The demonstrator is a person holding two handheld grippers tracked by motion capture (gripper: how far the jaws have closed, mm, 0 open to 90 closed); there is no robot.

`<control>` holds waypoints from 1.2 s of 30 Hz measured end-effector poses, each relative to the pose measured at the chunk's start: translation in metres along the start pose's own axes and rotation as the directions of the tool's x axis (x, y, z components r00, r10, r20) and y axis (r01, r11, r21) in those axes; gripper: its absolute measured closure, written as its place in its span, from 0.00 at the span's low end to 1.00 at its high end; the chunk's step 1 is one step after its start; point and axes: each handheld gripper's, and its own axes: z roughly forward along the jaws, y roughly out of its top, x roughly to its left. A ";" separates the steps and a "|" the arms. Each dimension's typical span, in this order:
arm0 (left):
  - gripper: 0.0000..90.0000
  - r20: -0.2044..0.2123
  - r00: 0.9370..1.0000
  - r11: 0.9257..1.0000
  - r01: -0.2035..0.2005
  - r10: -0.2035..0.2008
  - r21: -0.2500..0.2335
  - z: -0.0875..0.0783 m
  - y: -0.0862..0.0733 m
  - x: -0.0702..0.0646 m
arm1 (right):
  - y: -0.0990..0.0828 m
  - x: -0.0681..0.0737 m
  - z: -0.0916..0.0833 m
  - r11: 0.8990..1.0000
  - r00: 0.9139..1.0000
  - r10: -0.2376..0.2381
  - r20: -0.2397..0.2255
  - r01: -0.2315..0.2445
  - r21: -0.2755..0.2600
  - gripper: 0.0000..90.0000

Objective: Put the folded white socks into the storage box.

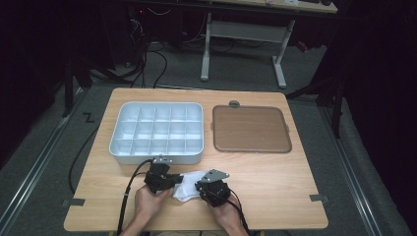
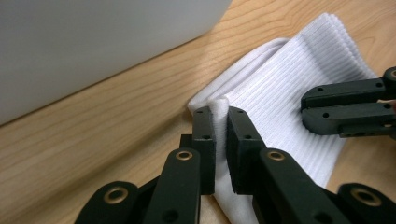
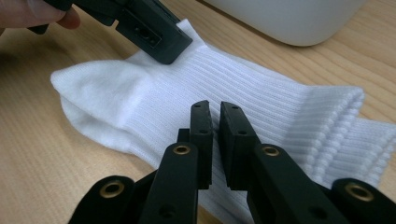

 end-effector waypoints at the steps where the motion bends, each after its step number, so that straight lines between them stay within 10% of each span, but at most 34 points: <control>1: 0.93 0.000 1.000 1.000 0.000 0.000 0.000 0.000 0.000 0.000 | 0.000 0.000 0.000 1.000 1.000 0.000 0.000 0.000 0.000 0.94; 36: 0.93 0.115 0.989 0.995 0.096 -0.093 -0.017 -0.044 0.019 -0.009 | 0.011 0.009 0.007 0.999 0.999 -0.035 -0.040 0.036 0.028 0.95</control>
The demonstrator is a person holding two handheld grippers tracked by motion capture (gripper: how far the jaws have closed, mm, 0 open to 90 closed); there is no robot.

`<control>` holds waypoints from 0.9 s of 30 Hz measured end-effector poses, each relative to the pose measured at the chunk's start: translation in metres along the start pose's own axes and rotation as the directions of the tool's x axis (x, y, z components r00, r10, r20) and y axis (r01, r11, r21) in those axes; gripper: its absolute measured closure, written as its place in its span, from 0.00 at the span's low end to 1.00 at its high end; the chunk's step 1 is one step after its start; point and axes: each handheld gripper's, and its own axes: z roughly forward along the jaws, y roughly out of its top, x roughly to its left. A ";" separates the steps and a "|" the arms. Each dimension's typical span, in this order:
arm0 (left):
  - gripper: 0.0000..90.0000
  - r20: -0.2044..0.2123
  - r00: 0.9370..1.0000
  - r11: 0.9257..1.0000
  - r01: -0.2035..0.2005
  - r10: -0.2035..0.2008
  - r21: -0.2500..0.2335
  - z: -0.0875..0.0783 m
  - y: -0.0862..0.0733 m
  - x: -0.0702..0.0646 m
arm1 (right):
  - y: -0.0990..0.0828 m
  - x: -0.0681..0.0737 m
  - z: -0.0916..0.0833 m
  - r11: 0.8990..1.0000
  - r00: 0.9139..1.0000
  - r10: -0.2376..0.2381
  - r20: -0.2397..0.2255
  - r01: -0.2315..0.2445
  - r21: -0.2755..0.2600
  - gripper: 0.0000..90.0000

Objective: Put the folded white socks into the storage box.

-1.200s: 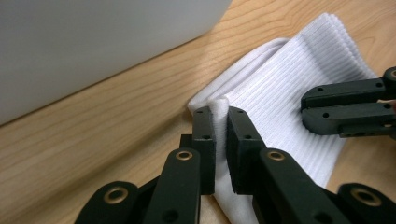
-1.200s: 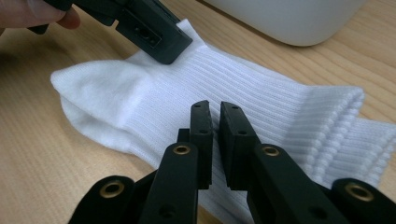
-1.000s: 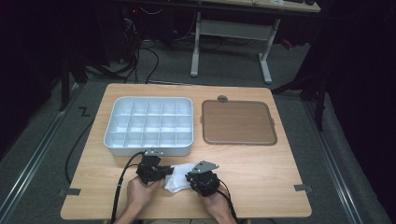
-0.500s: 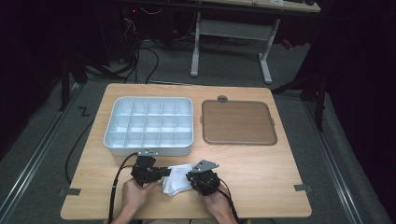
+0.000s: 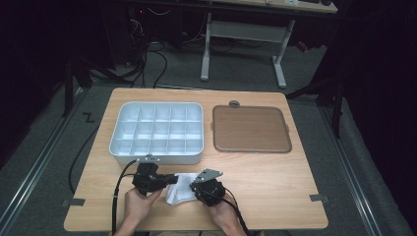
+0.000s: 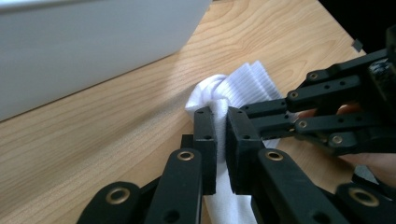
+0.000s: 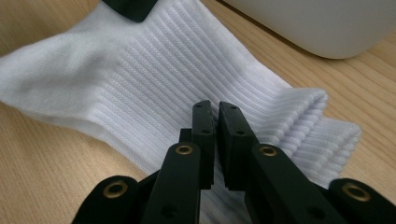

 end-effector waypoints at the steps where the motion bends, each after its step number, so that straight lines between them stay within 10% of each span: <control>1: 0.93 0.000 1.000 1.000 0.000 0.000 0.000 0.000 0.000 0.000 | 0.001 0.001 0.001 1.000 1.000 0.001 -0.003 -0.001 0.003 0.96; 20: 0.94 0.028 0.999 0.999 0.025 -0.025 -0.026 -0.007 0.007 -0.002 | 0.026 0.027 0.024 0.996 0.992 -0.080 -0.099 0.082 0.018 0.98; 27: 0.94 -0.007 1.000 0.999 0.010 -0.010 -0.036 -0.008 0.008 0.000 | 0.027 0.017 0.005 0.998 0.996 -0.059 -0.068 0.057 -0.029 0.90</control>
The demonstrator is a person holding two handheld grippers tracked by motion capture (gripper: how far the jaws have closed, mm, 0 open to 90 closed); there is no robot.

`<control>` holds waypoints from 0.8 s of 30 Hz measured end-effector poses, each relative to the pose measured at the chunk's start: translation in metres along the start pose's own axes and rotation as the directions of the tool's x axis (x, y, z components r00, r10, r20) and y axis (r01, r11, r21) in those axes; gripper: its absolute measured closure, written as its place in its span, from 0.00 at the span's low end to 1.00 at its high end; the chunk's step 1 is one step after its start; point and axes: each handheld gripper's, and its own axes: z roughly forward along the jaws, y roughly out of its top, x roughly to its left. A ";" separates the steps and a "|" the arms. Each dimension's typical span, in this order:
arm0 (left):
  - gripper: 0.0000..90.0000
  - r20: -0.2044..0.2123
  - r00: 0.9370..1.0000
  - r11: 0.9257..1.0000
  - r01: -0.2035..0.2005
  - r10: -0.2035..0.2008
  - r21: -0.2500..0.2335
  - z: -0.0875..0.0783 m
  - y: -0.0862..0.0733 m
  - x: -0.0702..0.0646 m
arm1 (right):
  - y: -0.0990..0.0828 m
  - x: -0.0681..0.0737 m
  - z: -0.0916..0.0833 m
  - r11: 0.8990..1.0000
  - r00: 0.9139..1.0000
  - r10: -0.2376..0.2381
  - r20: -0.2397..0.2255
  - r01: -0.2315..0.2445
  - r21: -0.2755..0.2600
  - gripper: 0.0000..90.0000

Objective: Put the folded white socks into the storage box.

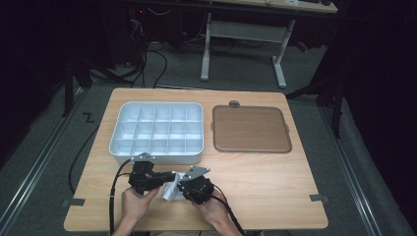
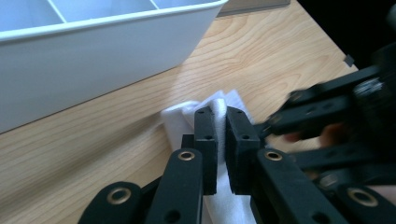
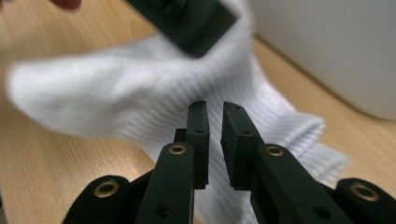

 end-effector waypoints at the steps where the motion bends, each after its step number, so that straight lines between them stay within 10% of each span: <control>1: 0.94 -0.002 1.000 1.000 0.003 -0.003 0.001 0.000 0.000 0.000 | 0.000 -0.001 -0.005 1.000 1.000 0.004 0.009 -0.004 -0.017 0.89; 11: 0.94 -0.016 1.000 1.000 0.009 -0.009 -0.007 -0.001 0.002 -0.001 | -0.014 -0.028 -0.037 0.993 0.988 0.103 0.118 -0.095 -0.071 0.84; 24: 0.94 -0.011 1.000 1.000 0.027 -0.027 0.004 0.004 0.002 -0.006 | -0.029 -0.041 -0.019 0.988 0.982 0.155 0.110 -0.155 -0.010 0.82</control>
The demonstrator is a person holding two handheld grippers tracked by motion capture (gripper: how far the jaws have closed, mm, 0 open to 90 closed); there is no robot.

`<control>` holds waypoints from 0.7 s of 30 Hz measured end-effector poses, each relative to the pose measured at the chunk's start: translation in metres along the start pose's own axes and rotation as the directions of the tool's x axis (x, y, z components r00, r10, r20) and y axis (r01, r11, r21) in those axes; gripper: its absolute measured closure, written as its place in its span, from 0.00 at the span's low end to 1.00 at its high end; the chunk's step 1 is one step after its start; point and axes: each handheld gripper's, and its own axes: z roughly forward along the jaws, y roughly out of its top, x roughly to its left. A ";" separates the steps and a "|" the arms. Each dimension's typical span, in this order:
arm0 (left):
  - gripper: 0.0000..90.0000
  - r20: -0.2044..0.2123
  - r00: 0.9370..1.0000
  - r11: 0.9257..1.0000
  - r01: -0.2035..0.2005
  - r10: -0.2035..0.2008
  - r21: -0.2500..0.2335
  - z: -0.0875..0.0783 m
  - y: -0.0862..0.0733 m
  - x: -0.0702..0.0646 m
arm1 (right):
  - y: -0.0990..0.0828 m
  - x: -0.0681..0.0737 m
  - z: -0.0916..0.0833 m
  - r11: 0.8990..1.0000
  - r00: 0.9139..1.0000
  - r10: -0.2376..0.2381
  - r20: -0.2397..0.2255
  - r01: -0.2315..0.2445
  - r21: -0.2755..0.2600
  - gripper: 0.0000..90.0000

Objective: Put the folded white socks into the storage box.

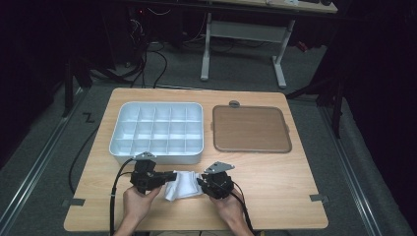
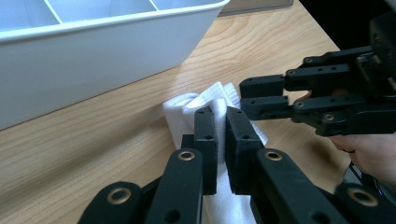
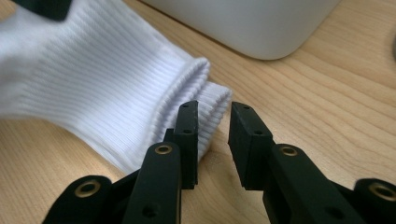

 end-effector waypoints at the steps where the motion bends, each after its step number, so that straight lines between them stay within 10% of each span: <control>1: 0.94 0.000 1.000 1.000 -0.001 0.001 0.000 0.000 0.001 0.000 | 0.000 0.000 0.002 1.000 1.000 -0.005 -0.001 0.005 0.013 0.82; 21: 0.94 0.011 1.000 1.000 0.004 -0.004 0.009 0.007 0.002 -0.008 | 0.007 -0.002 0.005 0.999 1.000 0.024 -0.003 -0.024 -0.025 0.79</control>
